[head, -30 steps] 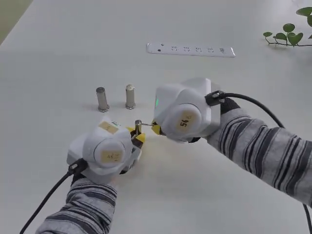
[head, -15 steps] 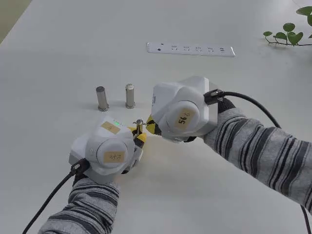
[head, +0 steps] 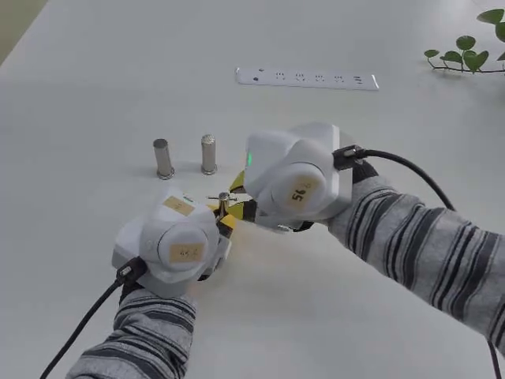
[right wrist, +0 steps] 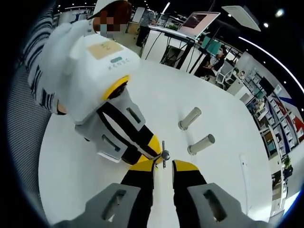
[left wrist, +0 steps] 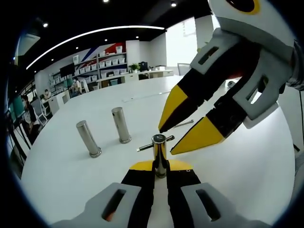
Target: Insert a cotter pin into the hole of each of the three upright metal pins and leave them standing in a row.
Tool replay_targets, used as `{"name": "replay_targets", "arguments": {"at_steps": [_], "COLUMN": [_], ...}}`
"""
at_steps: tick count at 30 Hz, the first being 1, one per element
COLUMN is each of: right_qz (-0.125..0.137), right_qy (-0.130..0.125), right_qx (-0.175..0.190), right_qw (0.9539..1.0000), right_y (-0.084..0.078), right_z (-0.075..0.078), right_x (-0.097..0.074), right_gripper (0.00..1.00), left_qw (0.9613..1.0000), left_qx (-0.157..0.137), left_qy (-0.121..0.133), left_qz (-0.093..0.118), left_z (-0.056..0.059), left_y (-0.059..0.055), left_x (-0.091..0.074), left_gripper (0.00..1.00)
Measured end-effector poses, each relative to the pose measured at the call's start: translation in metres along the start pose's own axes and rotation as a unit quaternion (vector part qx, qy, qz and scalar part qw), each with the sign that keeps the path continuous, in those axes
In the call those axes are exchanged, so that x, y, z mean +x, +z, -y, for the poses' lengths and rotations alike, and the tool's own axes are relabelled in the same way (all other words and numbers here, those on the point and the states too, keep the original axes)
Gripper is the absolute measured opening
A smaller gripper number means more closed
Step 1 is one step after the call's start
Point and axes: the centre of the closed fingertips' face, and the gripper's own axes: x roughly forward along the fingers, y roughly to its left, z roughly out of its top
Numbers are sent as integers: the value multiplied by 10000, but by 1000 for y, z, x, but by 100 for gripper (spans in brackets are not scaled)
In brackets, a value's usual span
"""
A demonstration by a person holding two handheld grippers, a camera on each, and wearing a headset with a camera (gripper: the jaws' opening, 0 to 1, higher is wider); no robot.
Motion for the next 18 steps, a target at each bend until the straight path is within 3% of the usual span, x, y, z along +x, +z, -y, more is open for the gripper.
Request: {"name": "replay_targets", "arguments": {"at_steps": [6,13,18], "right_qz": [-130,30,-7], "right_qy": [-3,24,-3], "right_qx": [104,358,397], "right_qw": [9999,9994,9992], "right_y": [-9,-7,-7], "right_z": [0,0,1], "right_x": [-4,-4,-1], "right_gripper": [4,0,0], "left_qw": [10000,10000,10000], "left_qx": [-38,-51,-19], "left_qy": [21,24,23], "left_qz": [-2,-4,-6], "left_z": [0,0,0], "left_y": [0,0,0], "left_x": [0,1,1], "left_gripper": [5,5,5]}}
